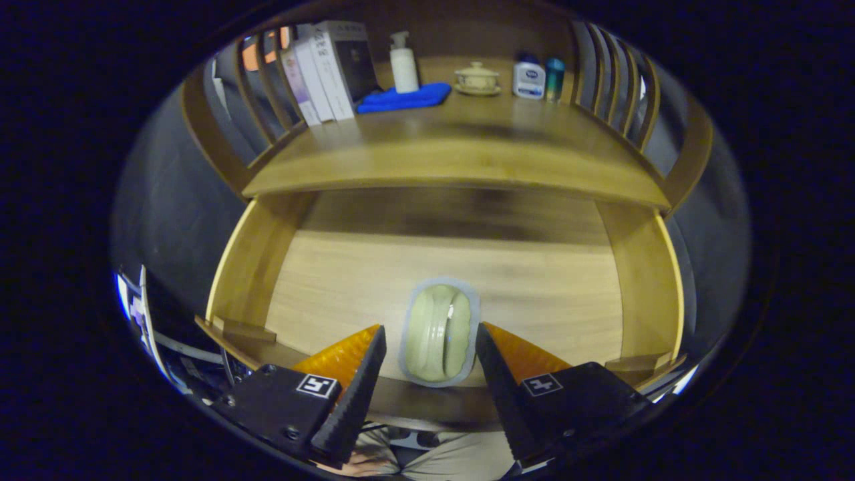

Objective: Pull open the drawer, take out the items inside it, and place them on the countertop above the cabinet.

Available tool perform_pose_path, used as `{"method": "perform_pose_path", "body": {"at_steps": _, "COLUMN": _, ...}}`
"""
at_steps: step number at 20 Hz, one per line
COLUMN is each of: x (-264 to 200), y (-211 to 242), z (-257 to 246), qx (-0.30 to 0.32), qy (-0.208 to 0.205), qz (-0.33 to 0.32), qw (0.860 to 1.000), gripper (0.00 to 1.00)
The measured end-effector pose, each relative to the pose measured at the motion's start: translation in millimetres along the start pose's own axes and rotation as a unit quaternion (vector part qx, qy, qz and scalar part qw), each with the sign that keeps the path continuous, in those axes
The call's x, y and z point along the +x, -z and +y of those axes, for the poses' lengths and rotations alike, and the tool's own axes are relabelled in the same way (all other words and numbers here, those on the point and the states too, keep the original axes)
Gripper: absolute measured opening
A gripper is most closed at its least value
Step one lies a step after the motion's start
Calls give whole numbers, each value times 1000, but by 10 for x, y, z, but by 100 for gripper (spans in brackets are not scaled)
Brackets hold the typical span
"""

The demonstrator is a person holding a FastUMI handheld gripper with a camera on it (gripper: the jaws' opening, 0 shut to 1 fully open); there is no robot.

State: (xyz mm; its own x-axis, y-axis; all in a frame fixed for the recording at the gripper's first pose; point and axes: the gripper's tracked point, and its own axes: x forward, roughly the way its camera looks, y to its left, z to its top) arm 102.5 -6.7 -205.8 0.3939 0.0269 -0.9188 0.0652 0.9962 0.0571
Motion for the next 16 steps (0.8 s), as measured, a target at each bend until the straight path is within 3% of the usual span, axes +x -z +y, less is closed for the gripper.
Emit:
{"method": "perform_pose_path", "body": {"at_steps": 4, "x": 174, "y": -39, "z": -19, "qx": 23, "qy": 5, "qz": 41, "qw": 999, "gripper": 80}}
{"method": "perform_pose_path", "body": {"at_steps": 7, "x": 274, "y": -3, "z": -25, "qx": 45, "qy": 3, "qz": 69, "qw": 997, "gripper": 65}}
{"method": "perform_pose_path", "body": {"at_steps": 13, "x": 342, "y": -8, "z": -13, "qx": 51, "qy": 1, "qz": 71, "qw": 996, "gripper": 23}}
{"method": "perform_pose_path", "body": {"at_steps": 16, "x": 231, "y": -104, "z": 17, "qx": 56, "qy": -9, "qz": 56, "qw": 997, "gripper": 21}}
